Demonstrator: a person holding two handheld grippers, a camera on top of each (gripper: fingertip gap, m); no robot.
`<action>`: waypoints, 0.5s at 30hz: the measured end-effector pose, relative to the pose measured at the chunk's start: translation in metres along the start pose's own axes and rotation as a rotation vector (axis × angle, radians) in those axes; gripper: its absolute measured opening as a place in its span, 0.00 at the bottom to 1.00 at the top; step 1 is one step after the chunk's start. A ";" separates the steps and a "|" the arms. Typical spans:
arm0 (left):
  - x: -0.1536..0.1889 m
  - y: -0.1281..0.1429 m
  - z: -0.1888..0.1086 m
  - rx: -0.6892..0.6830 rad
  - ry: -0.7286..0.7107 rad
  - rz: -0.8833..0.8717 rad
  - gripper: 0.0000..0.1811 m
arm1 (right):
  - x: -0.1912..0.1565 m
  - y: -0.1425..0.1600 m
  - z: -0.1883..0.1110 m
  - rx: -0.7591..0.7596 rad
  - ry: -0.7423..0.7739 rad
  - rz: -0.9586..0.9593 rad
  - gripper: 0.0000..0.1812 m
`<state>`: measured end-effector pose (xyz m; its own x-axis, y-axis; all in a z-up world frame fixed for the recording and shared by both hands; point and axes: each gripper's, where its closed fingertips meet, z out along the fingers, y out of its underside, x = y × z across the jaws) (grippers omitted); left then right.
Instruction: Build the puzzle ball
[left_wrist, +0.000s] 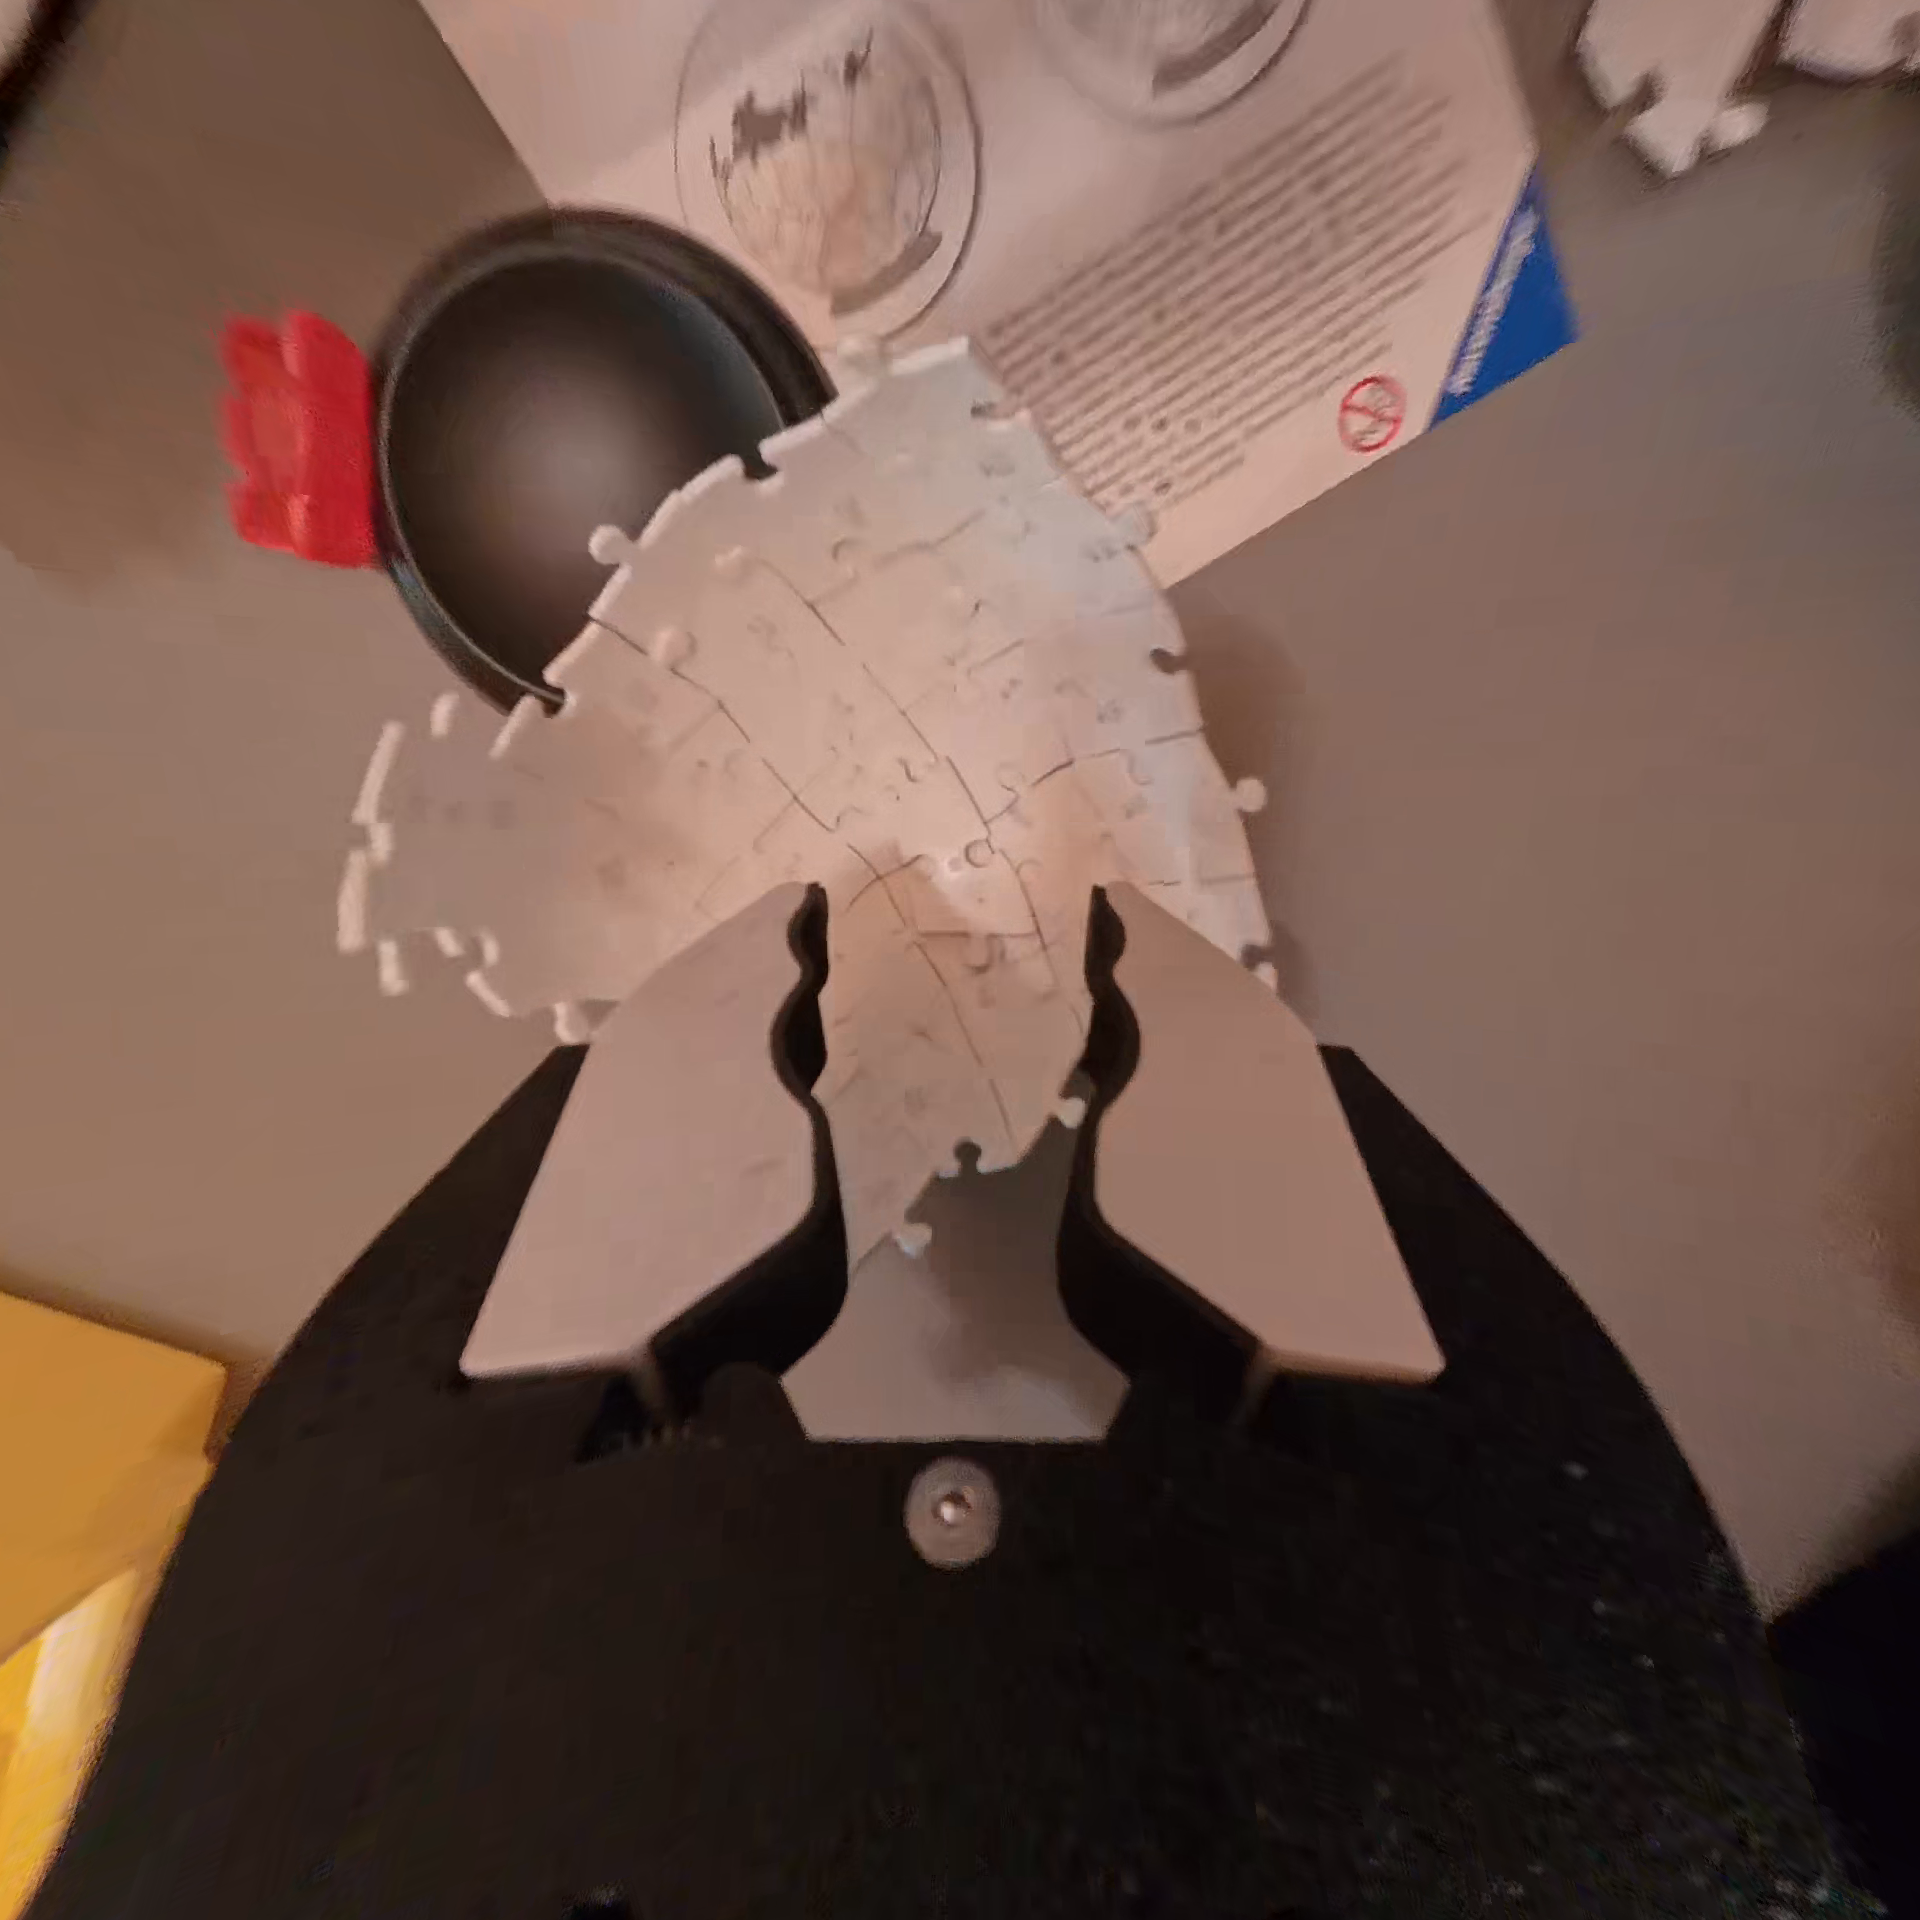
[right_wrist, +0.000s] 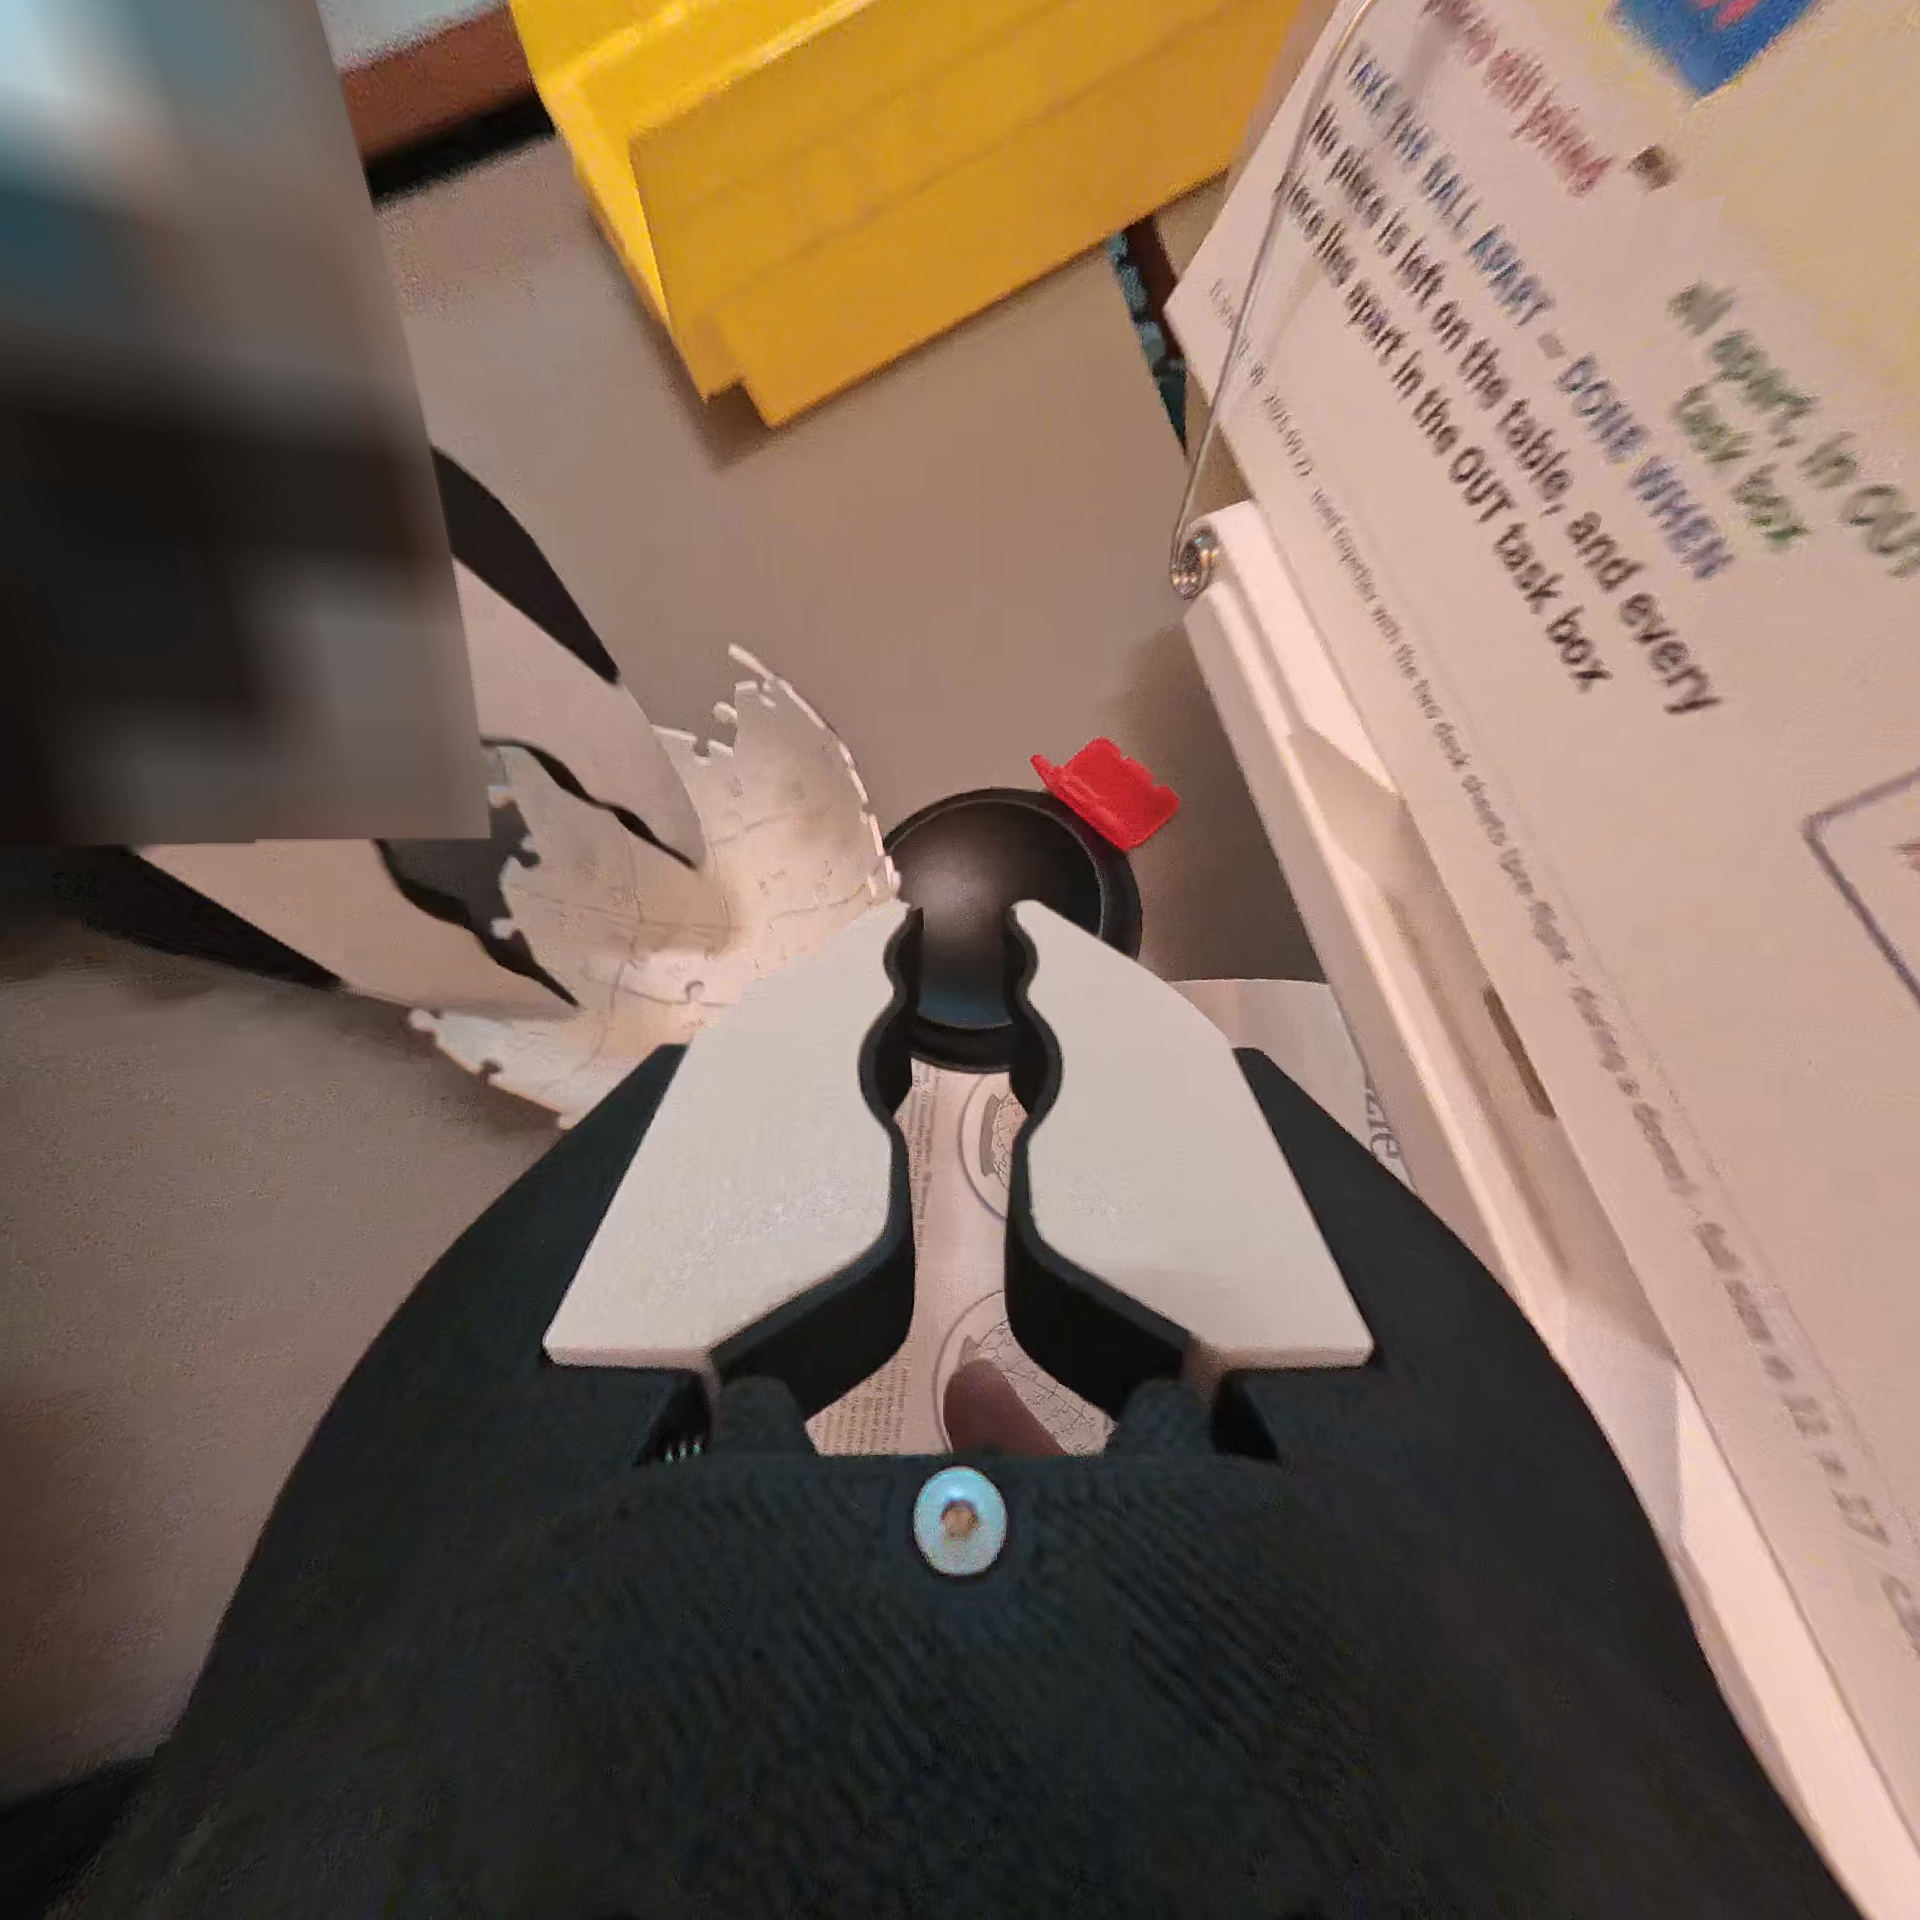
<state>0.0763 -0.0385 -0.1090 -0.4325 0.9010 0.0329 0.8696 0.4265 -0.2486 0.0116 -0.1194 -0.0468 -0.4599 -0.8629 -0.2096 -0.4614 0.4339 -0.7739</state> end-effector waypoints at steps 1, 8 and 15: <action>-0.002 0.001 0.005 -0.044 -0.019 -0.020 0.25 | 0.000 -0.002 -0.004 0.020 0.000 0.011 0.07; -0.001 0.003 0.025 -0.193 -0.078 -0.063 0.21 | -0.007 0.005 -0.016 0.016 -0.036 -0.009 0.07; -0.005 0.006 0.028 -0.237 -0.118 -0.072 0.14 | -0.010 0.001 -0.025 0.071 -0.075 0.023 0.07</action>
<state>0.0771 -0.0432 -0.1376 -0.5076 0.8584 -0.0745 0.8612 0.5079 -0.0159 -0.0036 -0.1037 -0.0305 -0.4101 -0.8712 -0.2698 -0.3949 0.4363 -0.8085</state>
